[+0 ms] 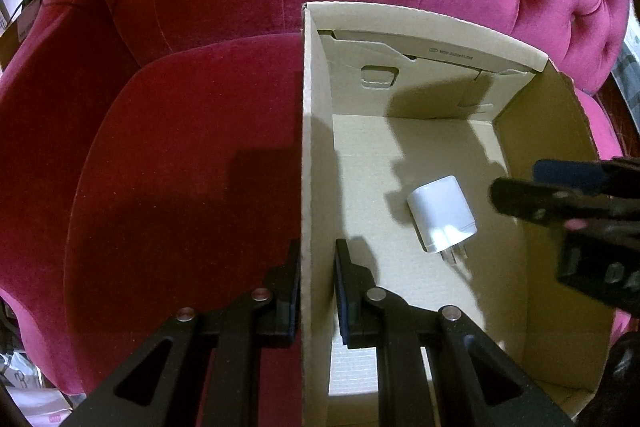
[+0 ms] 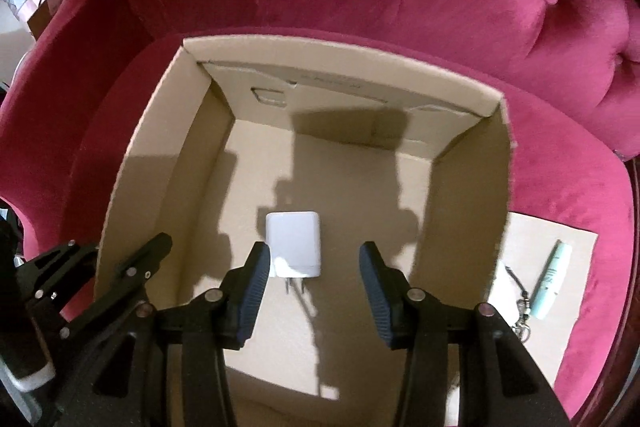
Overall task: Organize rigid objects
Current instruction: 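Withdraw the right gripper from the box toward the light-blue bottle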
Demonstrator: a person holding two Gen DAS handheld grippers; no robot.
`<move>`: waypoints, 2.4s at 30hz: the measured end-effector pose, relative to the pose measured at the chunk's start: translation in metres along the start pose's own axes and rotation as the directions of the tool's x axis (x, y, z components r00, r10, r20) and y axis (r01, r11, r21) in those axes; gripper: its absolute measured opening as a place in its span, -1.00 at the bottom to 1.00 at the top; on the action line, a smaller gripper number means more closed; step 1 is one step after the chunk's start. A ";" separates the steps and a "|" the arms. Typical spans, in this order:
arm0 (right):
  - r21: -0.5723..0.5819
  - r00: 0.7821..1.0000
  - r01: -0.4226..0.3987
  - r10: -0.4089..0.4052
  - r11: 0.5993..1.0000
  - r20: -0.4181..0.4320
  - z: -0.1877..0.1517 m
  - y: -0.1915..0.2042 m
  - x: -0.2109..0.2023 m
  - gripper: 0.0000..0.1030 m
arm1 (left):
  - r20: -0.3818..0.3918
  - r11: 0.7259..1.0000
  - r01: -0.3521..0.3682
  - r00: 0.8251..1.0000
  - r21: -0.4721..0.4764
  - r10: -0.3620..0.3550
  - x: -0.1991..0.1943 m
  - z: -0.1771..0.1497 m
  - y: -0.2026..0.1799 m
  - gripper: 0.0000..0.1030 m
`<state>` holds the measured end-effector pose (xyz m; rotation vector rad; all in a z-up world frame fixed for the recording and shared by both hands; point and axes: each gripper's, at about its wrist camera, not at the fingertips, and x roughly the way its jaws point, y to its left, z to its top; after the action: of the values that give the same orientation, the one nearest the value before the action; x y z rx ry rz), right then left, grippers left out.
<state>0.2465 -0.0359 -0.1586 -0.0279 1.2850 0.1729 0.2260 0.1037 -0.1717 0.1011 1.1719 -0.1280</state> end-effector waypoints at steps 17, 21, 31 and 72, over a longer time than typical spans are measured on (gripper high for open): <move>0.064 0.997 0.056 -0.059 0.996 0.049 -0.002 -0.047 -0.067 0.04 | 0.001 1.000 -0.006 1.000 0.004 0.006 0.000 0.000 0.000 -0.70; 0.099 0.995 0.075 -0.081 0.992 0.053 -0.006 -0.067 -0.076 0.20 | 0.001 1.000 -0.005 1.000 0.003 0.005 0.000 -0.001 0.000 -0.70; 0.172 0.988 0.144 -0.152 0.975 0.036 -0.022 -0.125 -0.086 0.61 | -0.001 1.000 -0.003 1.000 0.002 0.003 0.001 0.000 0.000 -0.70; 0.375 0.983 0.182 -0.156 0.909 -0.100 -0.046 -0.269 0.022 0.87 | -0.005 1.000 -0.005 1.000 0.011 0.005 0.000 0.000 -0.001 -0.70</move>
<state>0.2477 -0.3040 -0.2127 0.1917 1.3594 -0.2333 0.2263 0.1030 -0.1720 0.1148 1.1754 -0.1298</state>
